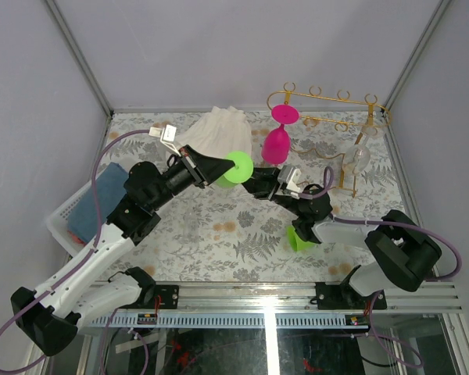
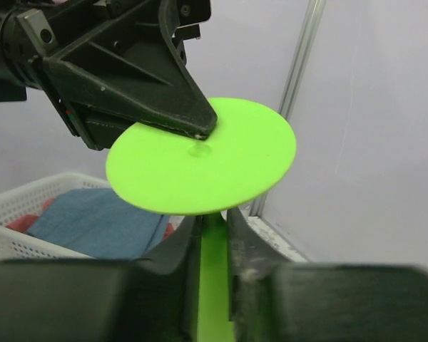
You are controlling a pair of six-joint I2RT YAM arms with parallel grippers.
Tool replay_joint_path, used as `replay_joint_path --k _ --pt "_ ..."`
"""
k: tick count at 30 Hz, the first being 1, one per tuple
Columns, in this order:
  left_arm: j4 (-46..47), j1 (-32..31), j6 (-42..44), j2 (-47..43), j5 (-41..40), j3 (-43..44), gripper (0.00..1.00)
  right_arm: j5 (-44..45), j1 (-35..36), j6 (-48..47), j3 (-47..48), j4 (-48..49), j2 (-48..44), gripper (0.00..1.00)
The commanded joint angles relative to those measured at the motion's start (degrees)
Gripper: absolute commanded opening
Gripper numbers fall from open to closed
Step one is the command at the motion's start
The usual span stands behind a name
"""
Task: Place the wine glass upside down on the wine glass rack
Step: Turn the wine glass upside down at the wine rack.
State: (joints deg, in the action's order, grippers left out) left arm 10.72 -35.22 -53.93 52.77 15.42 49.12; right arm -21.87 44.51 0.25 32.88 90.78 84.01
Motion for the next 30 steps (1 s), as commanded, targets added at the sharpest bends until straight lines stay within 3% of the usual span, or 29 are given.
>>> replay_joint_path --k 1,3,9,16,20,24,30 --pt "5.30 -0.22 -0.19 -0.89 -0.24 1.62 0.00 0.84 0.49 0.49 -0.05 6.83 0.62 0.03" --pt "4.38 -0.21 0.24 -1.36 -0.55 1.92 0.02 1.28 0.48 1.55 -0.84 6.70 0.00 0.00" --pt "1.22 -0.24 1.78 -3.06 -1.84 2.31 0.22 4.30 0.49 5.66 -6.99 0.65 -7.24 0.00" --pt "-1.39 -0.16 3.93 -3.29 -2.25 3.04 0.59 11.19 0.58 6.66 -9.18 -32.60 -28.00 0.00" --pt "-4.71 -0.11 6.51 -2.70 -3.47 4.40 0.74 18.49 0.58 5.51 -10.90 -46.56 -38.34 0.00" --pt "-10.89 0.21 10.62 -1.31 -6.28 7.29 0.81 22.91 0.56 2.68 -12.41 -56.90 -47.17 0.00" --pt "-17.00 3.77 16.28 2.30 -6.48 11.96 0.84 30.13 0.53 1.99 -11.09 -71.33 -53.87 0.00"
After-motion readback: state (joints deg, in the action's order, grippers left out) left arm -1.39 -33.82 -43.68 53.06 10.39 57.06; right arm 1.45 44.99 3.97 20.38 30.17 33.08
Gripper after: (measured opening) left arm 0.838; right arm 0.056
